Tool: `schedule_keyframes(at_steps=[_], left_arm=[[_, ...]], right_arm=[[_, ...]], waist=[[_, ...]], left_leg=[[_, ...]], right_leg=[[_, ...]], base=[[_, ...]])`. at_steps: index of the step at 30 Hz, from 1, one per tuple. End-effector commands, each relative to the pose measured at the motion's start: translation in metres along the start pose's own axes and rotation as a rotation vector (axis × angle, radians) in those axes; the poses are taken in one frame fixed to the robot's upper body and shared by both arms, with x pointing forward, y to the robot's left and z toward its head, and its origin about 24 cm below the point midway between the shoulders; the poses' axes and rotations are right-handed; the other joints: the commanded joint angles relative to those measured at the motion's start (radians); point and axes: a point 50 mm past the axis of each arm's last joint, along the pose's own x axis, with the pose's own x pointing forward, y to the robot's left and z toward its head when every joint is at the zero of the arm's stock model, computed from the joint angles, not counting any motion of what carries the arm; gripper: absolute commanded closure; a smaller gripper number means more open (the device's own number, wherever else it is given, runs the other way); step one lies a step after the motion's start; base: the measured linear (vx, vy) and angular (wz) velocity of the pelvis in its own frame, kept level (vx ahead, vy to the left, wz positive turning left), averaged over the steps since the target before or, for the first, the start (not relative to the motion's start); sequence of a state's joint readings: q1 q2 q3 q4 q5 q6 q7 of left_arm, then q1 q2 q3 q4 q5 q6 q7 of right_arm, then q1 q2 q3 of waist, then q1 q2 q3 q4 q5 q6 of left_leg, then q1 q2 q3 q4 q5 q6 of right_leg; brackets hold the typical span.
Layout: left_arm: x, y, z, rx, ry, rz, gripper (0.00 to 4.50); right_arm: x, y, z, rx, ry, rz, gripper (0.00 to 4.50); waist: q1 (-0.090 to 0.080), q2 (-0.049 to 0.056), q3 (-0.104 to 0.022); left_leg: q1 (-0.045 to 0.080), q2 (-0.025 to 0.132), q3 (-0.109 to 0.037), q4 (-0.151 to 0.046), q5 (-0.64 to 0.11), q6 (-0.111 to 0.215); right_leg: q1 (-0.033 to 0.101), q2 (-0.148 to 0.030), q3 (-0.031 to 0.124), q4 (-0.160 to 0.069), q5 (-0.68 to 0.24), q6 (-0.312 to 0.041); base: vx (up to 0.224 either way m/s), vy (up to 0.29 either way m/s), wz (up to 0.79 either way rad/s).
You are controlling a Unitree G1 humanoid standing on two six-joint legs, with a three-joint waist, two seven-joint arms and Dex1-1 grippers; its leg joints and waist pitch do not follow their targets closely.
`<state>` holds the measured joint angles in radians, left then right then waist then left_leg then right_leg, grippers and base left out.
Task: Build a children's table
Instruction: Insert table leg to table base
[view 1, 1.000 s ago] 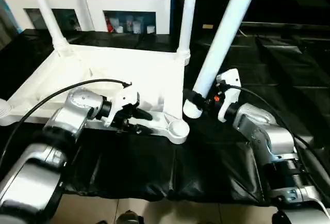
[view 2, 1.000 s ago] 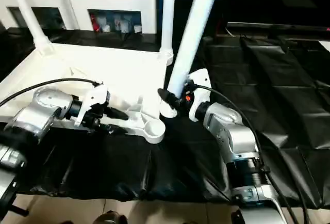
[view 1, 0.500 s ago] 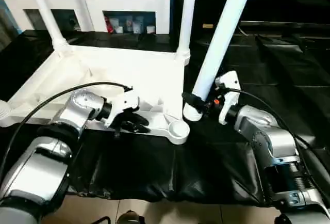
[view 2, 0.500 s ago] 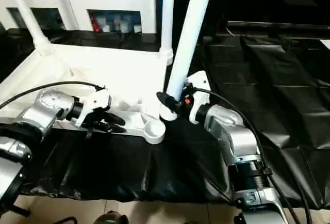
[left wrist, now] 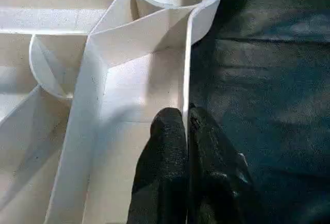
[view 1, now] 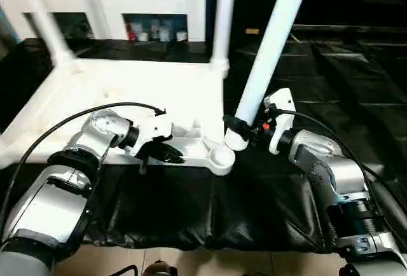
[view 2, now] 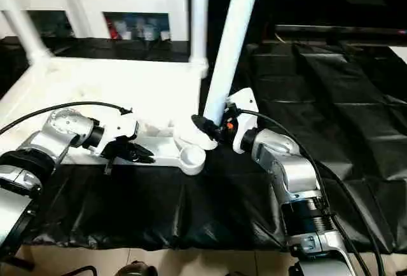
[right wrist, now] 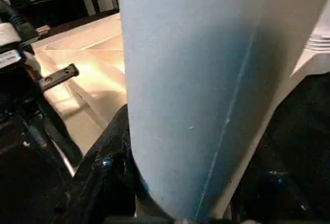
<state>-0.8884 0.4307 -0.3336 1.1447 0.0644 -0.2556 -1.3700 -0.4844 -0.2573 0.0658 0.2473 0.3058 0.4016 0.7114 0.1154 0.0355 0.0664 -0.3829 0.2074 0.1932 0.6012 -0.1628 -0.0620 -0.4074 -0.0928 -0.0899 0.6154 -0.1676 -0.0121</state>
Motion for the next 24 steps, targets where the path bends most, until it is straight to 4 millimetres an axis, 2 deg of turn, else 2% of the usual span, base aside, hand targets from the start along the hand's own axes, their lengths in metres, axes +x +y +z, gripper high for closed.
schedule_keyframes(at_steps=[1,4,5,7,8,9,10,11,12,14,18,19,24], left_arm=[[0.000,0.003,0.002,-0.062,-0.044,0.038,4.50],[0.015,0.007,0.012,-0.117,-0.110,0.102,4.50],[0.016,0.007,0.012,-0.120,-0.117,0.102,4.50],[0.027,0.004,0.018,-0.132,-0.160,0.094,4.50],[0.032,0.003,0.020,-0.129,-0.172,0.090,4.50],[0.036,0.001,0.022,-0.126,-0.185,0.086,4.50],[0.037,0.001,0.023,-0.123,-0.189,0.085,4.50],[0.041,0.000,0.024,-0.123,-0.197,0.101,4.50],[0.042,0.000,0.024,-0.118,-0.195,0.107,4.50],[0.045,-0.001,0.024,-0.102,-0.187,0.116,4.50],[0.047,-0.002,0.024,-0.093,-0.178,0.120,4.50],[0.047,-0.003,0.023,-0.093,-0.172,0.114,4.50],[0.045,-0.004,0.020,-0.089,-0.141,0.100,4.50]], right_arm=[[0.002,-0.001,0.013,-0.033,-0.017,0.020,2.61],[0.002,-0.002,0.012,-0.041,0.018,0.044,2.61],[0.002,-0.002,0.011,-0.041,0.023,0.045,2.61],[0.002,-0.004,0.009,-0.049,0.038,0.041,2.61],[0.003,-0.005,0.008,-0.050,0.043,0.038,2.61],[0.003,-0.006,0.006,-0.050,0.048,0.036,2.61],[0.003,-0.007,0.006,-0.050,0.050,0.036,2.61],[0.004,-0.009,0.003,-0.055,0.074,0.027,2.61],[0.005,-0.009,0.002,-0.059,0.082,0.024,2.61],[0.005,-0.011,0.001,-0.064,0.091,0.021,2.61],[0.007,-0.015,-0.001,-0.060,0.109,0.013,2.61],[0.008,-0.016,-0.002,-0.061,0.119,0.012,2.61],[0.006,-0.020,-0.010,-0.056,0.204,0.024,2.61]], waist=[[0.004,0.008,-0.088],[0.002,0.006,-0.088],[0.005,-0.003,-0.089],[0.006,-0.002,-0.089],[0.005,-0.011,-0.090],[0.006,-0.006,-0.090],[0.006,-0.013,-0.090],[0.008,-0.013,-0.092],[0.007,-0.011,-0.091],[0.007,-0.015,-0.089],[0.007,-0.016,-0.087],[0.006,-0.020,-0.087],[0.007,-0.019,-0.088]], left_leg=[[0.023,0.022,-0.016,-0.068,-0.255,-0.017],[0.024,0.022,-0.015,-0.067,-0.254,-0.011],[0.023,0.022,-0.015,-0.065,-0.239,-0.004],[0.019,0.021,-0.015,-0.064,-0.223,0.004],[0.018,0.022,-0.014,-0.064,-0.209,0.011],[0.017,0.021,-0.014,-0.063,-0.202,0.017],[0.017,0.022,-0.013,-0.062,-0.199,0.019],[0.017,0.022,-0.013,-0.061,-0.186,0.025],[0.016,0.022,-0.013,-0.061,-0.184,0.027],[0.017,0.022,-0.013,-0.062,-0.195,0.027],[0.019,0.023,-0.014,-0.065,-0.208,0.023],[0.018,0.024,-0.014,-0.065,-0.207,0.022],[0.016,0.023,-0.013,-0.064,-0.189,0.026]], right_leg=[[0.057,-0.062,0.047,-0.064,-0.170,-0.241],[0.058,-0.061,0.047,-0.065,-0.179,-0.246],[0.061,-0.063,0.047,-0.064,-0.177,-0.246],[0.062,-0.063,0.047,-0.065,-0.173,-0.245],[0.063,-0.064,0.047,-0.064,-0.164,-0.248],[0.060,-0.063,0.047,-0.065,-0.162,-0.250],[0.061,-0.063,0.046,-0.065,-0.160,-0.249],[0.061,-0.064,0.046,-0.063,-0.154,-0.250],[0.059,-0.062,0.046,-0.063,-0.153,-0.248],[0.059,-0.063,0.046,-0.067,-0.186,-0.234],[0.057,-0.062,0.046,-0.072,-0.230,-0.213],[0.057,-0.064,0.046,-0.071,-0.229,-0.213],[0.058,-0.062,0.046,-0.067,-0.203,-0.217]], base=[[0.000,0.000,0.00],[0.000,0.000,0.00],[0.000,0.000,0.00],[0.000,0.000,0.00],[0.000,0.000,0.00],[0.000,0.000,0.00],[0.000,0.000,0.00],[0.000,0.000,0.00],[0.000,0.000,0.00],[0.000,0.000,0.00],[0.000,0.000,0.00],[0.000,0.000,0.00],[0.000,0.000,0.00]])
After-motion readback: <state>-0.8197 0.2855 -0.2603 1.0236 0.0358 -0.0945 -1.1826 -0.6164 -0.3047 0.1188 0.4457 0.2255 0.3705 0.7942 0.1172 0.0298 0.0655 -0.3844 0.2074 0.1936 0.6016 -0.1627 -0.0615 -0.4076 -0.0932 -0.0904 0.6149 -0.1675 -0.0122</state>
